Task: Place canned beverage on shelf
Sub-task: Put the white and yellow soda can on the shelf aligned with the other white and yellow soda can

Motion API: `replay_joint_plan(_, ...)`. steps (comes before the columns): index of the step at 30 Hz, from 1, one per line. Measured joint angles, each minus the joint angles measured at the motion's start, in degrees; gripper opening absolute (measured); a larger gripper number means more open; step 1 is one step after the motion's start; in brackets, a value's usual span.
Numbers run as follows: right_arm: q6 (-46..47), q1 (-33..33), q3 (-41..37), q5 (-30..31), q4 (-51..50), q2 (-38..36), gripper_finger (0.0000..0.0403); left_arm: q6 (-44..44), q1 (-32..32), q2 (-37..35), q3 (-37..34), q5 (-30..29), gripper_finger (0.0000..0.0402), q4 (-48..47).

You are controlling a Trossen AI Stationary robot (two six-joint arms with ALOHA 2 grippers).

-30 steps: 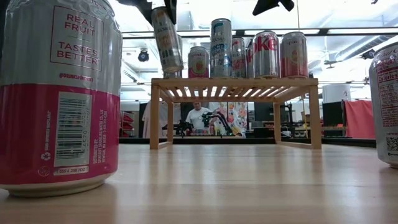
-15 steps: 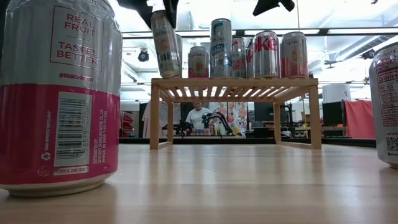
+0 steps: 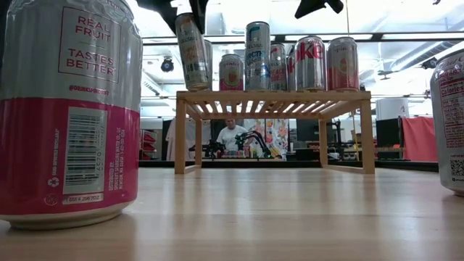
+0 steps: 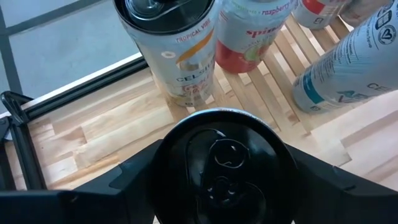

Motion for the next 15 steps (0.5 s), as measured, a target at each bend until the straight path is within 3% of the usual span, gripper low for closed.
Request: replay_joint_plan(15,0.35,0.02,0.0,0.0,-0.26,0.0,0.0009,0.0,0.0,0.0,-0.22,0.04,0.0258,-0.01)
